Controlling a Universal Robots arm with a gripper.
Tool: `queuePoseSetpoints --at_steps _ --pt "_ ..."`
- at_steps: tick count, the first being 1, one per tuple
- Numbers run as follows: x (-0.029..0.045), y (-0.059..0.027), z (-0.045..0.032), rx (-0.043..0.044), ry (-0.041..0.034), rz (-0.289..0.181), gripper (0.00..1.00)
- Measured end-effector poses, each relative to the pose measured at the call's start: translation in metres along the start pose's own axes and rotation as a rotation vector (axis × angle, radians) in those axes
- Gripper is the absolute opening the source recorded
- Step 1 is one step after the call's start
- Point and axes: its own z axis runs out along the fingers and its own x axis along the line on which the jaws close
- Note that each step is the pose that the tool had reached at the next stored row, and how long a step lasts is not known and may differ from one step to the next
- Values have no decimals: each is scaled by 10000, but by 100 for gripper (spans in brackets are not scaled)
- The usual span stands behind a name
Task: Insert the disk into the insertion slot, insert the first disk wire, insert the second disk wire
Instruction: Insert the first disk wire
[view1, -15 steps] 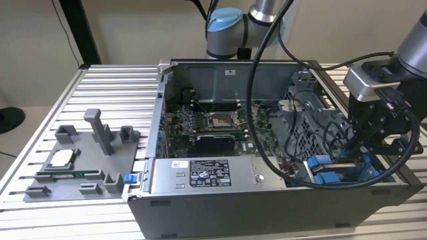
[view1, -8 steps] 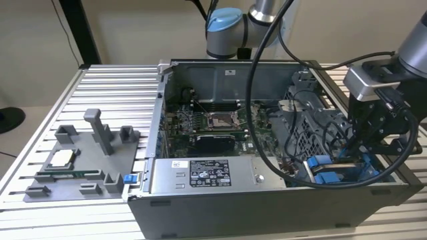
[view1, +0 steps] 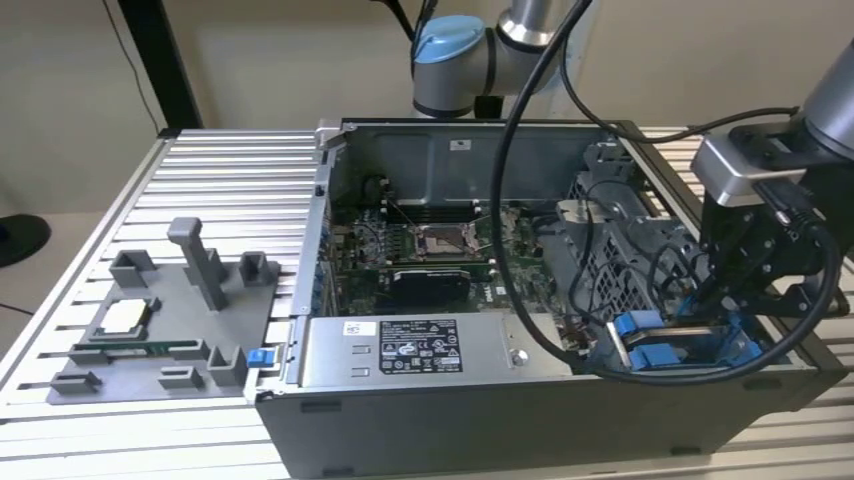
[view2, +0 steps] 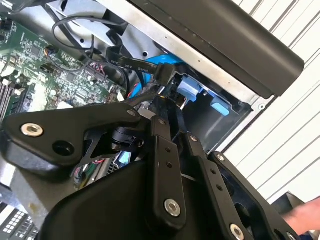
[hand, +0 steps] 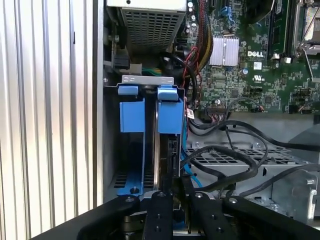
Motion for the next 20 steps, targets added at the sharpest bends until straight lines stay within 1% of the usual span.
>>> queuePoseSetpoints --at_steps 2,8,12,17,20 --pt "2 0 17 3 -6 42 0" --pt "-4 1 34 14 -62 178 0" --pt "-7 2 43 25 -77 302 0" --pt "-3 5 82 38 -76 470 0" --pt "-1 9 104 43 -92 530 0"
